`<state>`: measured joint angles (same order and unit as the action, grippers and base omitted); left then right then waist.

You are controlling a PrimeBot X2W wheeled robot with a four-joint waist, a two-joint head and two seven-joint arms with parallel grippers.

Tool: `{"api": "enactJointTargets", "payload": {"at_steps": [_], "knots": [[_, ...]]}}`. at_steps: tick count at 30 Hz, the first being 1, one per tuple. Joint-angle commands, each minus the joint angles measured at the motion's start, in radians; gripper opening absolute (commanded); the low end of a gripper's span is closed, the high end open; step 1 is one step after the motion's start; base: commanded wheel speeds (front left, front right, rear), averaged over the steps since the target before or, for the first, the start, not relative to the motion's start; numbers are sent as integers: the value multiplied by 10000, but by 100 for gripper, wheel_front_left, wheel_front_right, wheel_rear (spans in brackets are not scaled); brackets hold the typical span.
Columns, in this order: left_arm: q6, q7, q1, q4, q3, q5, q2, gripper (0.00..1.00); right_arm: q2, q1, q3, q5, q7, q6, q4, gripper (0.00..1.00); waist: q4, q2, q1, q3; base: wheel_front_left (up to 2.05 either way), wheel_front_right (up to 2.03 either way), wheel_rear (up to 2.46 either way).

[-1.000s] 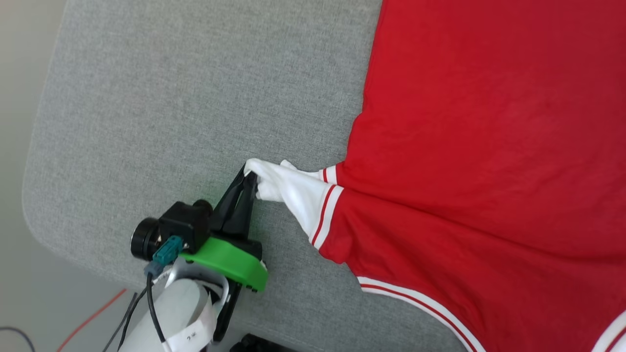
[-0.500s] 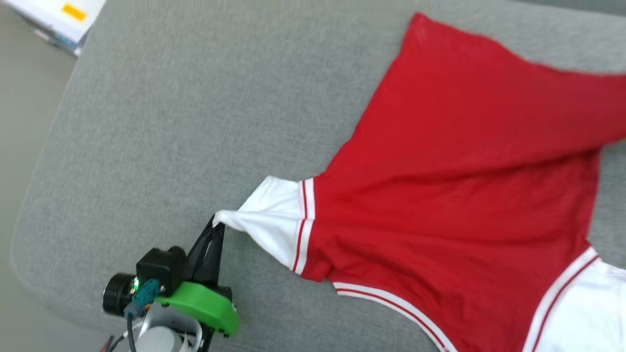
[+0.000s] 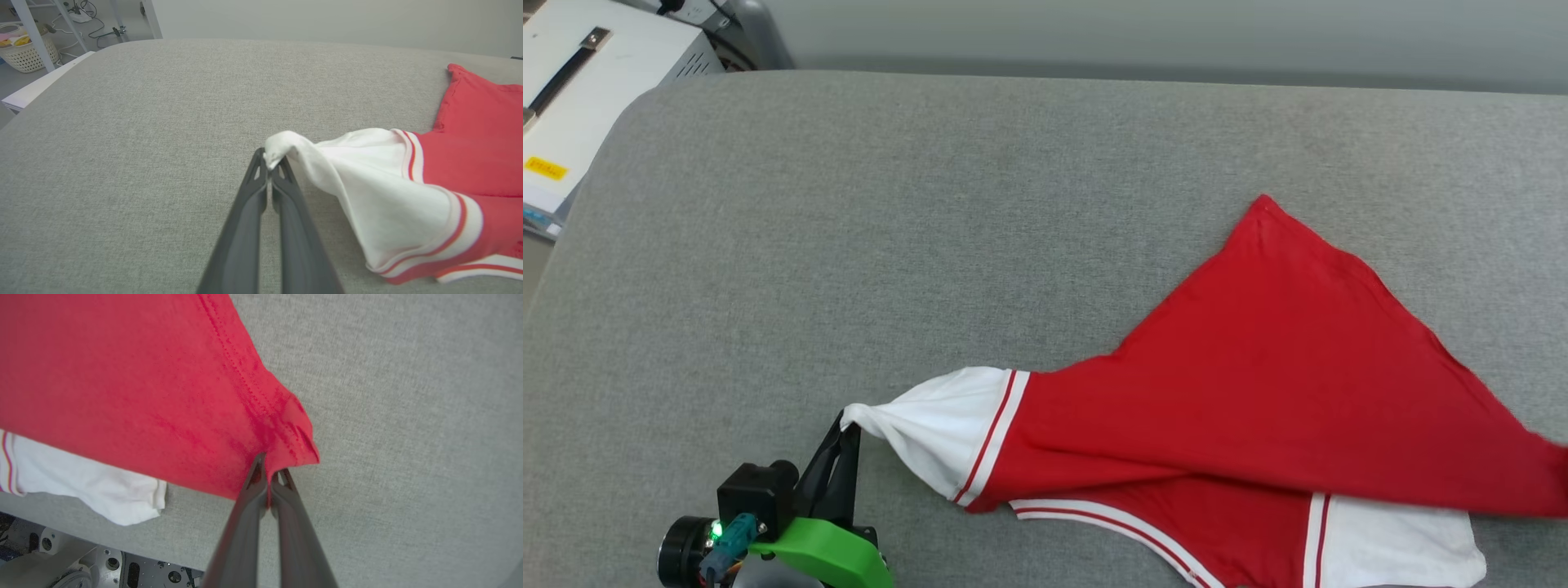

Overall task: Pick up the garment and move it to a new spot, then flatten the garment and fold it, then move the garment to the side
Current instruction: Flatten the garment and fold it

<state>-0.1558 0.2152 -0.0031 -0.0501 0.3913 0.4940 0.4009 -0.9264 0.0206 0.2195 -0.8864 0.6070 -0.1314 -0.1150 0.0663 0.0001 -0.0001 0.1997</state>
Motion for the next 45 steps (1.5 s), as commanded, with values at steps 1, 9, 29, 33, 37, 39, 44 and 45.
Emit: {"api": "enactJointTargets", "payload": {"at_steps": [1, 9, 29, 33, 37, 39, 44, 45], "knots": [[-112, -2, 164, 59, -55, 103, 94, 0, 198, -543, -71, 9, -86, 7, 55, 0, -321, -1, 1, -297, 0, 0, 0], [-84, -150, -29, 140, 68, 30, 185, 0, 1338, -2273, -38, 441, -274, 7, -183, 0, -239, -1, 1, -49, 0, 0, 0], [-156, -229, -404, 364, 265, -82, 196, 0, 1427, 1129, -2157, 1158, -654, 7, 2484, 100, -70, -1, 1, 196, 0, 0, 0], [-58, -228, -787, 344, 404, -179, 112, 0, 1434, 2619, -1218, 1412, 199, 7, 2479, 100, 209, -1, 1, 525, 0, 0, 0], [48, -170, -1208, 274, 520, -267, -10, 0, 1517, 4042, -57, 1526, 1522, 7, 1933, 100, 493, -1, 1, 898, 0, 0, 0], [108, -137, -1420, 229, 590, -306, -91, 0, 1563, 4732, 532, 1618, 2121, 7, 1581, 100, 628, -1, 1, 1097, 0, 0, 0], [263, -37, -1969, 79, 760, -390, -336, 0, 1748, 6182, 1831, 1808, 3202, 7, 450, 100, 972, -1, 1, 1653, 0, 0, 0], [292, -16, -2065, 43, 787, -403, -382, 0, 1784, 6397, 2007, 1840, 3286, 7, 245, 100, 1023, -1, 1, 1746, 0, 0, 0]]}}
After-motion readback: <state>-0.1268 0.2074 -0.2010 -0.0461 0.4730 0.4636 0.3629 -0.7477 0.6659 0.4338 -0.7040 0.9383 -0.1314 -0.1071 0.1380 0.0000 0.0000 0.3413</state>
